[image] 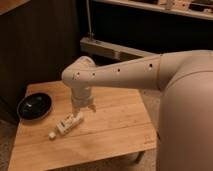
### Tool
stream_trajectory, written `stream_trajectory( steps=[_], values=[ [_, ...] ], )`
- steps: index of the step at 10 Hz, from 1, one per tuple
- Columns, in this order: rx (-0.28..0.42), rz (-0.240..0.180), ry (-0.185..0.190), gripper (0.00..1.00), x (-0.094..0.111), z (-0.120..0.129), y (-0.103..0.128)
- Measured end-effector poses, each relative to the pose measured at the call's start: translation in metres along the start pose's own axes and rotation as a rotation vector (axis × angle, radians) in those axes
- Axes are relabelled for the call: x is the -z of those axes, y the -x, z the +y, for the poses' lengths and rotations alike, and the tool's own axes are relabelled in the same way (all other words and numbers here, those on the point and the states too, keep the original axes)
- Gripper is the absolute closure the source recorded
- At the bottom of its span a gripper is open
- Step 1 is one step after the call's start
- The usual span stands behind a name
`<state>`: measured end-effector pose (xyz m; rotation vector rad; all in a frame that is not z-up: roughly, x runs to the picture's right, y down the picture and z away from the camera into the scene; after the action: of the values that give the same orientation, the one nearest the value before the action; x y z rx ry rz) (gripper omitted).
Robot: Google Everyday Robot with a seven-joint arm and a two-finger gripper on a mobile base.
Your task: Place the bottle in the ceramic bowl
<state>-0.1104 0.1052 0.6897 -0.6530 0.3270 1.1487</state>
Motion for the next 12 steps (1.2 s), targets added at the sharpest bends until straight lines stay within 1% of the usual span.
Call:
stream_trajectory(
  steps=[2, 3, 6, 8, 9, 10, 11, 12],
  values=[
    [0.231, 0.003, 0.019, 0.35, 0.001, 0.008, -0.008],
    [0.385, 0.013, 0.030, 0.35, 0.000, 0.014, -0.015],
    [0.742, 0.031, 0.052, 0.35, -0.001, 0.030, -0.032],
    [0.952, 0.036, 0.070, 0.35, -0.001, 0.039, -0.042],
    [1.100, 0.039, 0.074, 0.35, -0.002, 0.046, -0.049],
    [1.190, 0.043, 0.057, 0.35, -0.002, 0.051, -0.051],
    [1.255, 0.047, 0.050, 0.35, -0.003, 0.057, -0.053],
    [1.297, 0.051, 0.036, 0.35, -0.003, 0.056, -0.054]
  ],
)
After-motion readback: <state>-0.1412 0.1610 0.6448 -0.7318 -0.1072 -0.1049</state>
